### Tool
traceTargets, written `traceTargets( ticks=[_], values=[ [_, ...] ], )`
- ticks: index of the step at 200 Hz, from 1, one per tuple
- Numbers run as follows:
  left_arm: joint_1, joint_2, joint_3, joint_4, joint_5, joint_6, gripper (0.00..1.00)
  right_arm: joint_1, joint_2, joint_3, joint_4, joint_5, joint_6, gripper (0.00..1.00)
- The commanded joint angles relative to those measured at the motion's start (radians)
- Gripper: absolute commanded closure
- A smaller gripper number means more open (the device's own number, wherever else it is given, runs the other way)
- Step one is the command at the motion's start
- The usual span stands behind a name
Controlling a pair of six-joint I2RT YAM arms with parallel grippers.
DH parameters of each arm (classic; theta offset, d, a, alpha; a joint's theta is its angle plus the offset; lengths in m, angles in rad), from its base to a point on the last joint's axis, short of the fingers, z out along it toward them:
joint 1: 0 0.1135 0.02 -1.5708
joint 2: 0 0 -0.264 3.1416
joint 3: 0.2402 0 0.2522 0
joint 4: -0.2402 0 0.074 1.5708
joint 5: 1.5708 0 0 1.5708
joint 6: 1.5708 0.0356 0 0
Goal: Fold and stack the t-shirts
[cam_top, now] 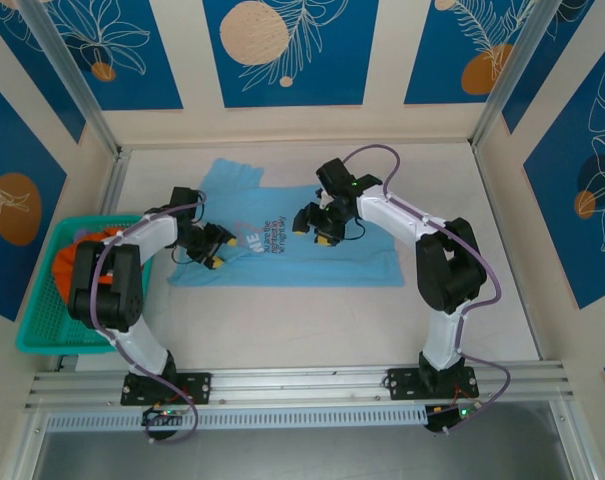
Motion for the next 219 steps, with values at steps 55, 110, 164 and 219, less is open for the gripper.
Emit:
traceTargets(
  ticks=[55, 110, 164, 219],
  values=[
    [-0.011, 0.043, 0.023, -0.024, 0.019, 0.0, 0.51, 0.009, 0.001, -0.03, -0.037, 0.024, 0.0, 0.38],
    [-0.021, 0.028, 0.06, -0.112, -0.011, 0.051, 0.46, 0.006, 0.002, -0.031, -0.038, 0.022, 0.004, 0.38],
    [-0.023, 0.025, 0.048, -0.125, -0.015, 0.066, 0.5, 0.003, 0.011, -0.035, -0.039, 0.016, 0.01, 0.38],
    [-0.042, 0.057, 0.04, -0.089, -0.01, 0.044, 0.56, 0.002, 0.019, -0.026, -0.054, 0.013, 0.006, 0.38]
  ],
)
